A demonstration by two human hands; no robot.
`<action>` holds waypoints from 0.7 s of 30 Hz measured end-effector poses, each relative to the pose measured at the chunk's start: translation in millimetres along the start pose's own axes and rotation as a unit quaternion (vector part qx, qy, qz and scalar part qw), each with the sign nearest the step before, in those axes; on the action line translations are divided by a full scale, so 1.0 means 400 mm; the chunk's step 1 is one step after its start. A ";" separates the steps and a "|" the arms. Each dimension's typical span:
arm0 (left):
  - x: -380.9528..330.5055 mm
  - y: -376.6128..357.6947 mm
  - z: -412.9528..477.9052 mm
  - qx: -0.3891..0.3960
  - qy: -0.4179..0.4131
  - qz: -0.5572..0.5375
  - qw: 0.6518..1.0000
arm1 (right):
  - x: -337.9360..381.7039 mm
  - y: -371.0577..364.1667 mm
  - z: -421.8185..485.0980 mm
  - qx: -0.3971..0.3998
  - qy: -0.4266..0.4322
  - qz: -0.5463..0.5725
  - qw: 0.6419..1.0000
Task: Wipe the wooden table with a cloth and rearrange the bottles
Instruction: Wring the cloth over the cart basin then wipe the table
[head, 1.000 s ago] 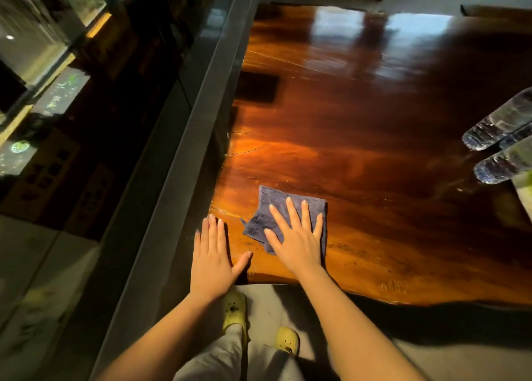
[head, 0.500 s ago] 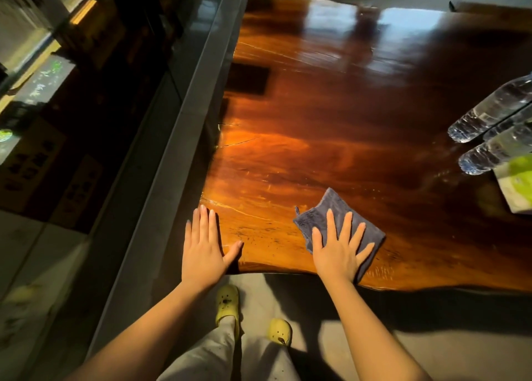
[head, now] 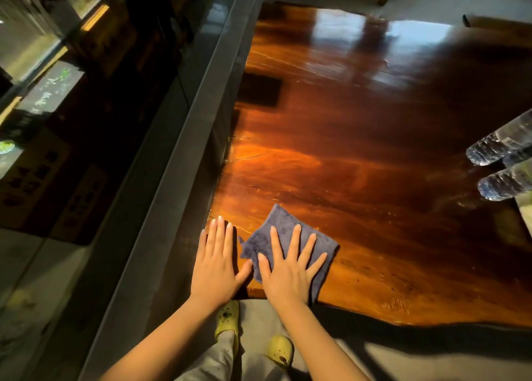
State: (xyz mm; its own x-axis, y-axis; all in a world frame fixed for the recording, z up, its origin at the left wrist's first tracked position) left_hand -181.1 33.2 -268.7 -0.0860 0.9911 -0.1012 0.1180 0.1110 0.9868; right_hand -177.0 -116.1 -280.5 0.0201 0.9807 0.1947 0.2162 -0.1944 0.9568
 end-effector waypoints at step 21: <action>0.009 -0.006 0.030 0.000 0.005 -0.039 0.999 | 0.221 0.056 0.489 0.029 0.103 -0.011 0.994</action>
State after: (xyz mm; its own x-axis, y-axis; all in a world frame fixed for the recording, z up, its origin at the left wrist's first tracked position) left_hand -169.9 37.3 -272.9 -0.1045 0.9786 -0.1775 0.1101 0.1888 0.9758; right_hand 20.8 -29.1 -284.0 -0.1834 0.9582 0.2197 0.2704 -0.1657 0.9484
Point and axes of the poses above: each hand's wrist, its own z-axis towards the middle knuckle, its own y-axis out of the back of the hand, x = y × z, the point moved 6 cm from there along z, towards the middle knuckle, and after that the axes turned 5 degrees about y, right-handed, at the moved point
